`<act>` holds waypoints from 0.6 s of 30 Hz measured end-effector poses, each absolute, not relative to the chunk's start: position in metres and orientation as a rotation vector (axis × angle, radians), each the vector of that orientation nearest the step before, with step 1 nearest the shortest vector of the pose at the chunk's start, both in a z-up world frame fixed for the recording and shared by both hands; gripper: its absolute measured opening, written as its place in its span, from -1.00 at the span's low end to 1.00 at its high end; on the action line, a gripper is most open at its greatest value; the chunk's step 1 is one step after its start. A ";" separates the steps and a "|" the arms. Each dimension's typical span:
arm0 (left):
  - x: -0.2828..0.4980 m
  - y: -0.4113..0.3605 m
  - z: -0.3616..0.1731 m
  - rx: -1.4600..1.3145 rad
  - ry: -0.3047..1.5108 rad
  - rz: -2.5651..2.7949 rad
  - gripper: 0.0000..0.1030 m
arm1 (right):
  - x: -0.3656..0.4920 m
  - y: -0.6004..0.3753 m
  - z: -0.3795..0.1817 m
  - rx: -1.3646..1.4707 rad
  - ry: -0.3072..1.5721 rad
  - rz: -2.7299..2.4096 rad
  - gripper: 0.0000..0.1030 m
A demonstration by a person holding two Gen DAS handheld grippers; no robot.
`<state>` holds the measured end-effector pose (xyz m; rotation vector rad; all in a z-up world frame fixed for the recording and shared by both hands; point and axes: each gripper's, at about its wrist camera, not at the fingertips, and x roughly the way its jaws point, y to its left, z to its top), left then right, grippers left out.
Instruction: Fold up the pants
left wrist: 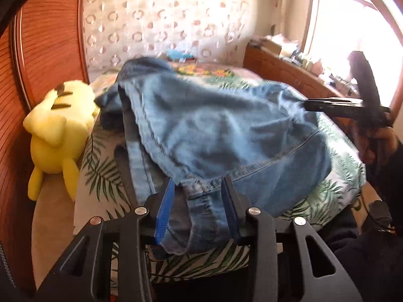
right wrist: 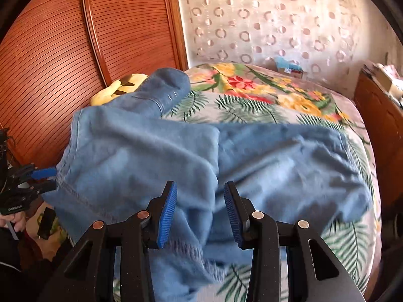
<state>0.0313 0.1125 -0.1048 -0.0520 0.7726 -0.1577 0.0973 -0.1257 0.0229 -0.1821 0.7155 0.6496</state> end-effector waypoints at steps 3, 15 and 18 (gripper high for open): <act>0.035 0.113 -0.112 -0.066 0.796 -0.161 -0.23 | 0.088 -0.136 0.017 -0.179 0.715 0.635 -0.22; 0.025 0.094 -0.100 -0.032 0.725 -0.209 -0.69 | 0.090 -0.173 0.009 -0.092 0.719 0.582 -0.22; 0.016 0.097 -0.081 -0.041 0.667 -0.194 -0.71 | 0.086 -0.170 0.010 -0.096 0.718 0.599 -0.22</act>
